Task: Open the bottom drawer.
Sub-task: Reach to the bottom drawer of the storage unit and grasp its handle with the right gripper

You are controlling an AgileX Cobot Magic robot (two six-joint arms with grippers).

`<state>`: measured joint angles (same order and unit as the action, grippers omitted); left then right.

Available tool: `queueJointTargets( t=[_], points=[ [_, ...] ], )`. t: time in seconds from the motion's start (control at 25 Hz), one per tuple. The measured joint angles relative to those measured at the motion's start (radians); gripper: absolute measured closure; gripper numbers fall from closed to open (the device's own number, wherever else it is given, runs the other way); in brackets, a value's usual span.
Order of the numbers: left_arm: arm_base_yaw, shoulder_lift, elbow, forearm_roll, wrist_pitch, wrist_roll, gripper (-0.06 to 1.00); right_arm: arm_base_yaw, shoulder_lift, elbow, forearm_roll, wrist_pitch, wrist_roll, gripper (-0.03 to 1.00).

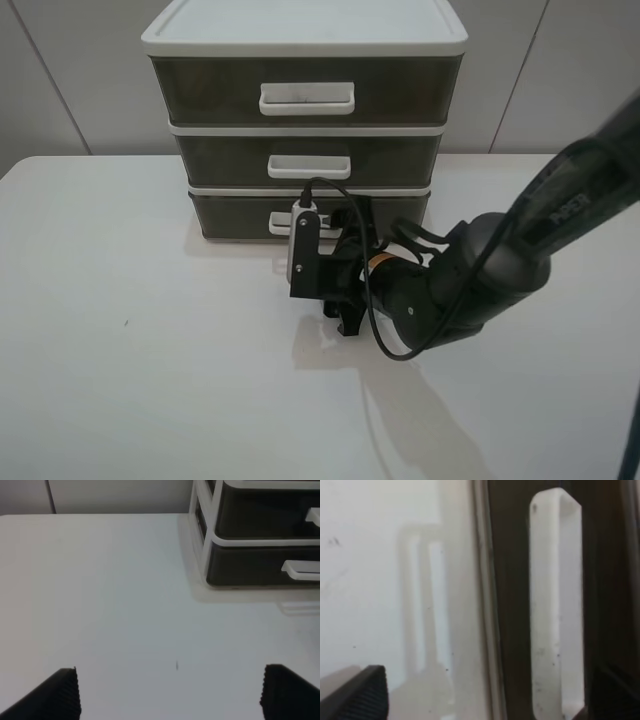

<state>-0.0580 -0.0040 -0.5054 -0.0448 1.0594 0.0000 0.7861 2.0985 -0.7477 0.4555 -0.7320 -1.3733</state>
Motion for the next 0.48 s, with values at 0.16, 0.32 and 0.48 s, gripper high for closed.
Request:
queueJointTargets(
  t=[0.16, 0.32, 0.48],
  points=[
    [0.0, 0.0, 0.0, 0.0, 0.0, 0.0, 0.2, 0.0, -0.009, 0.0, 0.0, 0.004, 0.0, 0.17],
    [0.0, 0.0, 0.0, 0.0, 0.0, 0.0, 0.2, 0.0, -0.004, 0.0, -0.01, 0.003, 0.0, 0.17],
    [0.0, 0.0, 0.0, 0.0, 0.0, 0.0, 0.2, 0.0, 0.018, -0.001, -0.023, -0.007, 0.0, 0.17]
  ],
)
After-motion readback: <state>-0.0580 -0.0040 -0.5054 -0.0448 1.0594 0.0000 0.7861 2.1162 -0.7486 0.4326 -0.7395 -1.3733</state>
